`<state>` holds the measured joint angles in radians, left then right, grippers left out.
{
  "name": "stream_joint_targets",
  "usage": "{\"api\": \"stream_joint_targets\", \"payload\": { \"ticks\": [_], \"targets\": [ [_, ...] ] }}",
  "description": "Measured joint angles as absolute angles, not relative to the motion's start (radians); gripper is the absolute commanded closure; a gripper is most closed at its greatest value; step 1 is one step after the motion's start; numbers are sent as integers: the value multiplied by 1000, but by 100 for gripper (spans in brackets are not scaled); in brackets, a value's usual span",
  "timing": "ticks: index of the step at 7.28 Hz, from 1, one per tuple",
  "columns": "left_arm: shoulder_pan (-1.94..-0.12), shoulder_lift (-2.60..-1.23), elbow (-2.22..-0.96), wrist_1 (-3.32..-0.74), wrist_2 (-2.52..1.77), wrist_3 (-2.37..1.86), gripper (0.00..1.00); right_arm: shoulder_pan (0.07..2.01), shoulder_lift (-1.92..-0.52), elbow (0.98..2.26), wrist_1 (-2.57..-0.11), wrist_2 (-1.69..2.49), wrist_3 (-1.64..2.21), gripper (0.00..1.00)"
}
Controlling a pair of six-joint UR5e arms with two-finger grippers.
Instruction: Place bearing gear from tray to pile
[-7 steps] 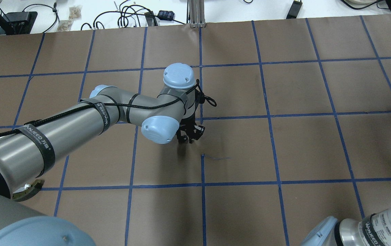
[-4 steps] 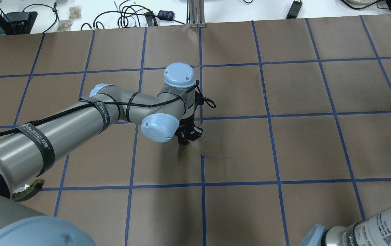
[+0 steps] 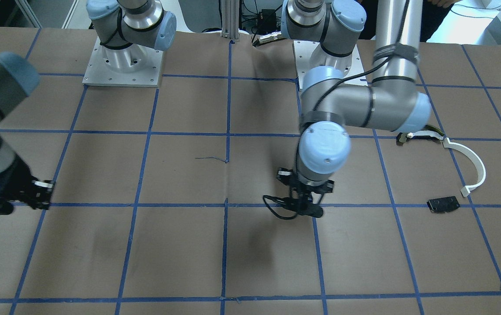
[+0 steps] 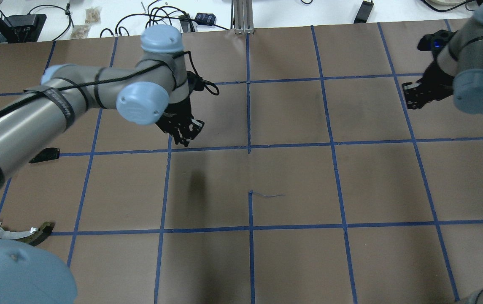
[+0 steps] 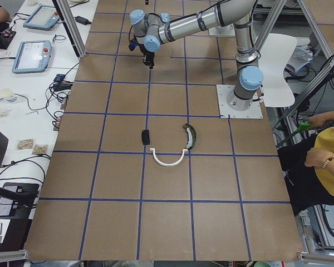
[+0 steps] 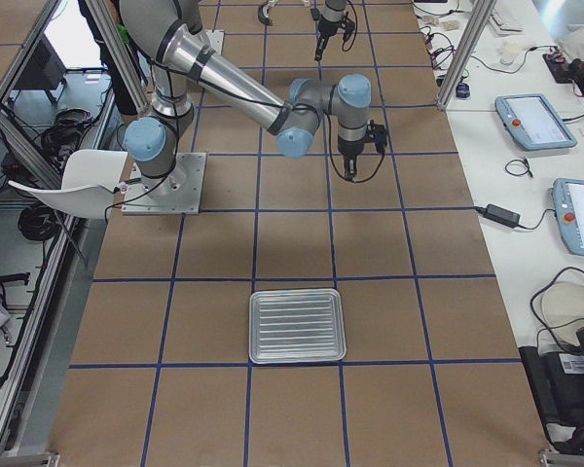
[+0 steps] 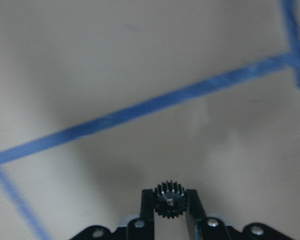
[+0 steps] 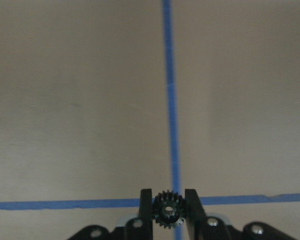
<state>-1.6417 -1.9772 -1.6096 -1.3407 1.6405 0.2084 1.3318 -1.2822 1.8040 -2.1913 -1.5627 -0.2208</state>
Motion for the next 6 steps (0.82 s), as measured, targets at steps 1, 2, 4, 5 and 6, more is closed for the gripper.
{"api": "stream_joint_targets", "payload": {
  "ticks": [1,2,4,5,6],
  "targets": [
    [-1546,-1961,-1579,-1390,1660,305,100,1470,-1275,1817,-2198,-1558,-64,95],
    [-1464,-1950,-1571,-1409,1677,393,100,1635,-1254,1819,-2208,-1556,107,94],
    [-1351,-1941,-1588,-1409,1685,472,100,1922,-1173,1792,-2282,-1553,435,85],
    [-1283,-1944,-1603,-1399,1684,523,100,2007,-1133,1772,-2308,-1551,546,57],
    [-1202,-1947,-1629,-1370,1684,591,100,2061,-1106,1764,-2319,-1542,597,1]
  ]
}}
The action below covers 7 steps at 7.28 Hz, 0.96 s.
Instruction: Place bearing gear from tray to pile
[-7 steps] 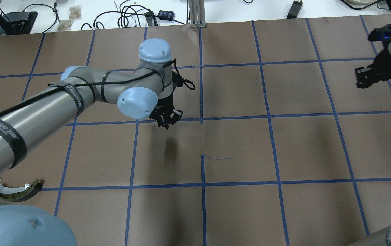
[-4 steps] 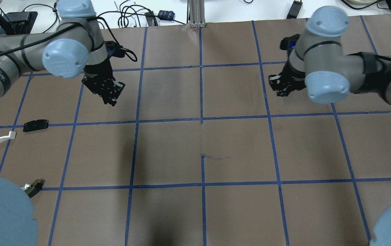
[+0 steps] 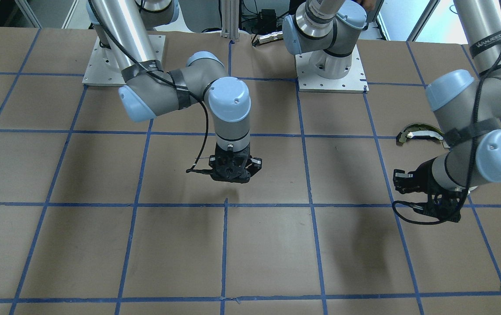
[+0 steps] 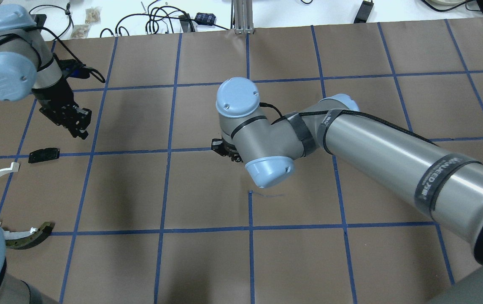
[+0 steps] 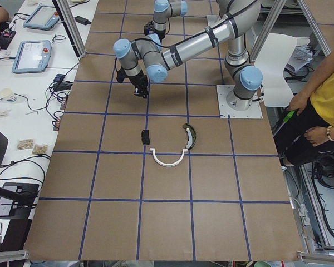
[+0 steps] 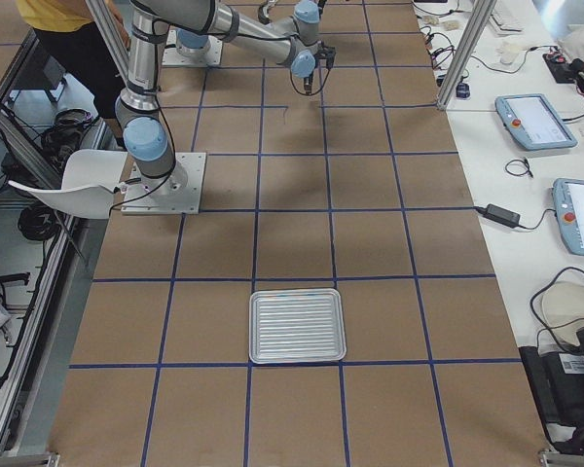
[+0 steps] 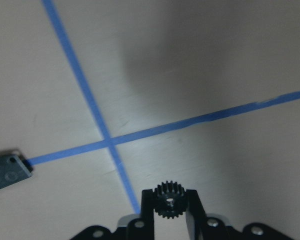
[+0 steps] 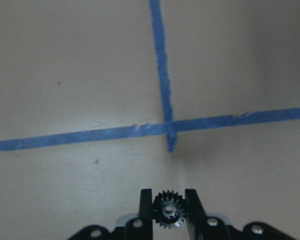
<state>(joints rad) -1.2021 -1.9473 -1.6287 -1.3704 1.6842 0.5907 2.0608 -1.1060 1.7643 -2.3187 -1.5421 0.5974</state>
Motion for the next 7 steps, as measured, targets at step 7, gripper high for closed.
{"api": "stream_joint_targets", "payload": {
  "ticks": [7],
  "targets": [
    [-903,-1971,-1812,-1171,1754,812,100,1670,-1334,1540,-1822,-1526,51,0]
  ]
}}
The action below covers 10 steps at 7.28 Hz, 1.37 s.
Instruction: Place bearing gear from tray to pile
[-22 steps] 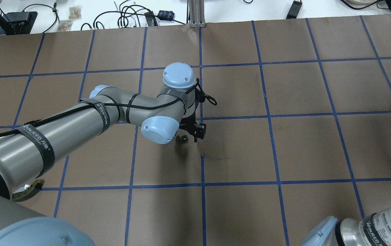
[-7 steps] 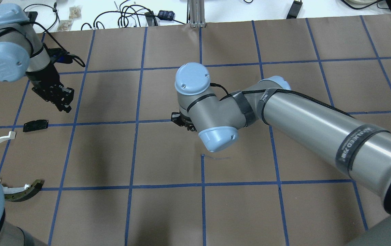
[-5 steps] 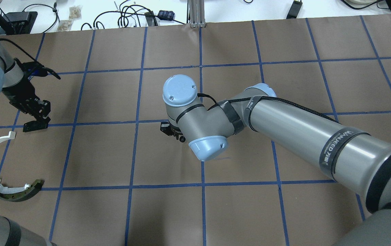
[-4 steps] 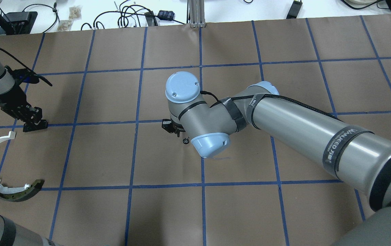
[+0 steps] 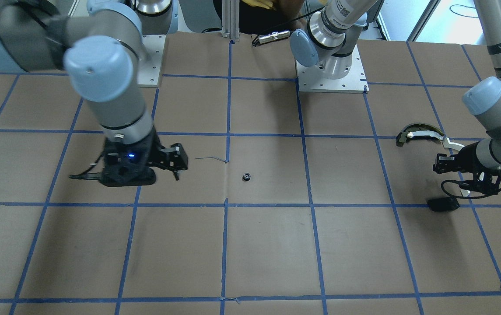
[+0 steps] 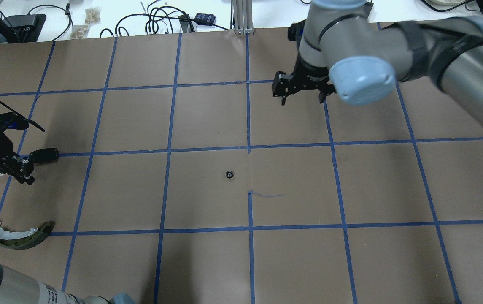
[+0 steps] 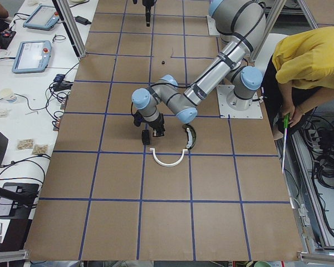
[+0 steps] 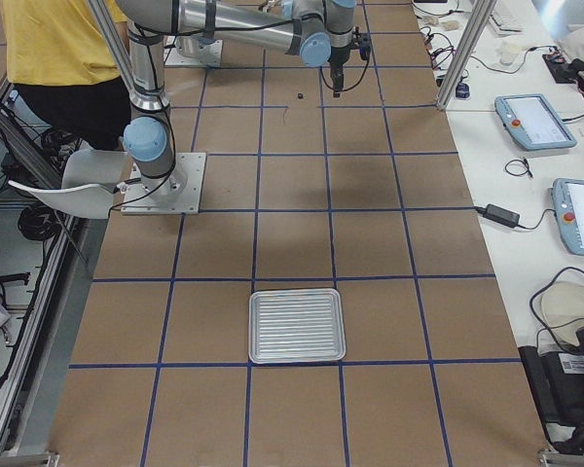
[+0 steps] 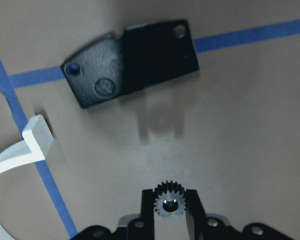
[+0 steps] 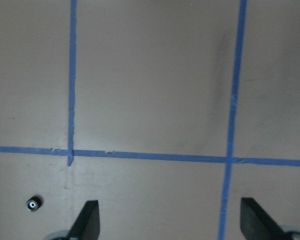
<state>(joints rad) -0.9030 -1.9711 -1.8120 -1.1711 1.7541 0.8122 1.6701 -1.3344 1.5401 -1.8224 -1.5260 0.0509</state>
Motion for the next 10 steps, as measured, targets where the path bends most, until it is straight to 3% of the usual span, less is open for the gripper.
{"api": "stream_joint_targets", "payload": {
  "ticks": [3,4,5,10],
  "targets": [
    [-862,-2003,-1818,-1152,1773,813,100,1622,-1405,1291,-1468,-1585,-31,0],
    [-853,-2010,-1818,-1149,1774,814,36,1640,-1451,1281,-1429,-1583,-34,0],
    [-850,-2014,-1819,-1148,1774,812,2,1648,-1488,1289,-1408,-1585,-60,0],
    [-904,-2002,-1769,-1155,1760,735,0,1603,-1468,1466,-1544,-1589,-80,0]
  ]
}}
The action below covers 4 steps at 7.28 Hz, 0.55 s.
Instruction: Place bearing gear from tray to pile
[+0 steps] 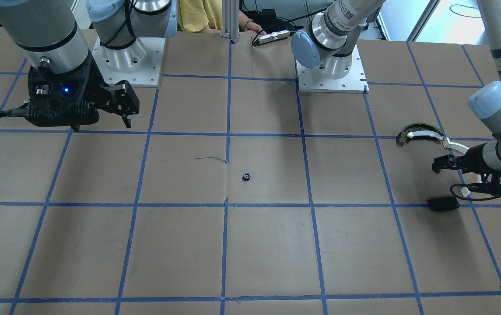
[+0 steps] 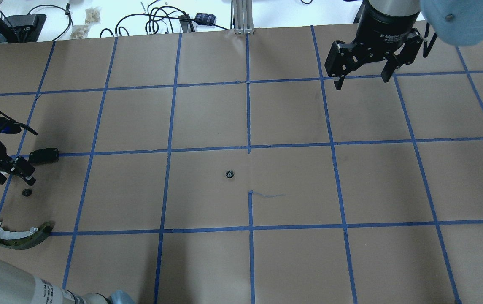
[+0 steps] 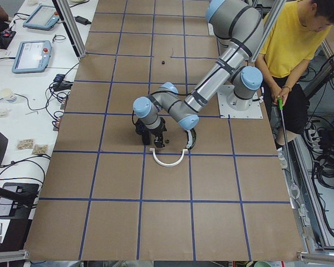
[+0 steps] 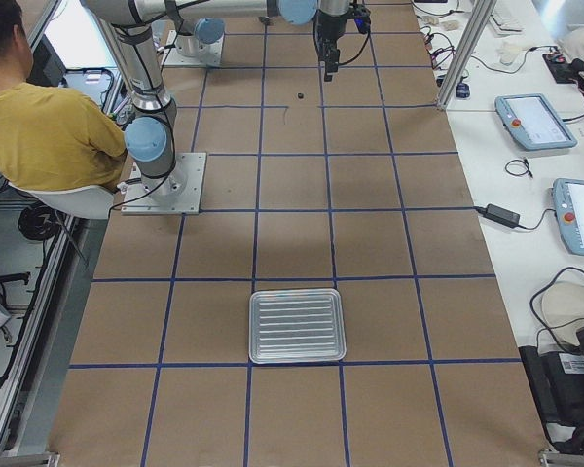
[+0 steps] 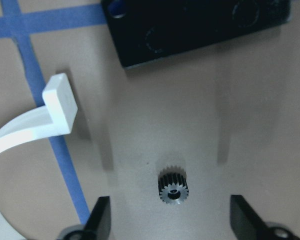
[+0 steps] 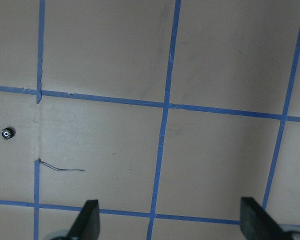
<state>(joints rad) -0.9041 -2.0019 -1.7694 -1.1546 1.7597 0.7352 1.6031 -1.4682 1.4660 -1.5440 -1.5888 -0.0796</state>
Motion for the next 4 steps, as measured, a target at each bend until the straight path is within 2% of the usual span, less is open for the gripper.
{"api": "stream_joint_targets", "payload": {
  "ticks": [4],
  "targets": [
    [-1319,-1951,-1677,-1171,1691,324,0,1595,-1479,1481,-1560,-1589,-79,0]
  ]
}}
